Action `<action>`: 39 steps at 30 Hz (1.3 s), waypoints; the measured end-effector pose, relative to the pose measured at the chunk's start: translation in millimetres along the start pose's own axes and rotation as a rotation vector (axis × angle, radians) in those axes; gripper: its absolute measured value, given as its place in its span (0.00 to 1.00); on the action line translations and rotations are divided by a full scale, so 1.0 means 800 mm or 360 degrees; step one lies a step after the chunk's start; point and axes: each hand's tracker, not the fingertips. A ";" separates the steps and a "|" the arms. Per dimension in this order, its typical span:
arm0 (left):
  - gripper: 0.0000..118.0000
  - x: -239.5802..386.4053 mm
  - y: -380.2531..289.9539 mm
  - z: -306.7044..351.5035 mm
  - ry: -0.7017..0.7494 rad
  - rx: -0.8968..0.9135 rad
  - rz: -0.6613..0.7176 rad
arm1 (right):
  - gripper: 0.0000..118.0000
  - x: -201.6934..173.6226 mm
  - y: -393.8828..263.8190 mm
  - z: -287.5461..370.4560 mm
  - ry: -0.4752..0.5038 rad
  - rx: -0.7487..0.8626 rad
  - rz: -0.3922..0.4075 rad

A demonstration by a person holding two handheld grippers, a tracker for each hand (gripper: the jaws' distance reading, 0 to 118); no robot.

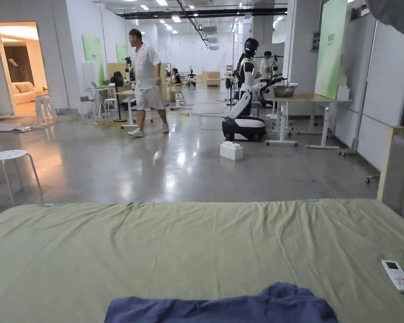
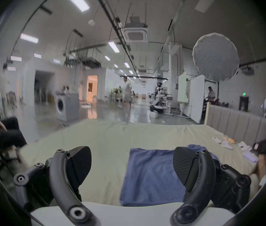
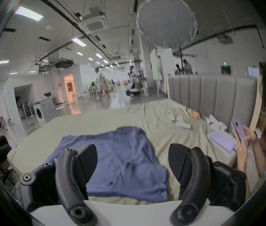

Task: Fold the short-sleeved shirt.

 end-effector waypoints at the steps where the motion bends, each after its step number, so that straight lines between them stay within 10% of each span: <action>1: 0.85 0.006 0.006 0.004 0.0035 0.0004 -0.0029 | 0.77 -0.002 0.009 -0.001 0.0021 0.0021 -0.0006; 5: 0.51 0.016 0.018 0.015 -0.0016 0.0048 -0.0086 | 0.58 -0.007 0.035 0.000 0.0145 0.0064 -0.0118; 7: 0.17 0.020 0.018 0.021 -0.0102 0.0060 -0.0136 | 0.19 -0.008 0.041 0.002 0.0142 0.0074 -0.0113; 14: 0.00 0.040 0.015 0.021 -0.0273 0.0002 -0.0198 | 0.00 -0.019 0.041 0.013 0.0066 0.0127 0.0101; 18: 0.00 0.044 0.018 0.016 -0.0255 0.0013 -0.0198 | 0.00 -0.026 0.044 0.021 0.0071 0.0193 0.0245; 30: 0.00 -0.014 -0.009 -0.027 -0.0252 -0.0163 0.0155 | 0.00 -0.014 0.026 0.017 0.0071 0.0069 0.0166; 33: 0.01 -0.030 -0.047 -0.054 -0.0236 -0.0296 -0.0069 | 0.00 -0.012 0.012 0.016 0.0099 -0.0012 0.0120; 37: 0.40 -0.053 -0.117 -0.104 -0.0338 -0.0581 0.0008 | 0.00 -0.014 -0.005 0.006 0.0103 -0.0133 0.0136; 39: 0.42 -0.057 -0.149 -0.129 -0.0386 -0.0736 0.0048 | 0.00 -0.013 -0.013 0.001 0.0104 -0.0238 0.0088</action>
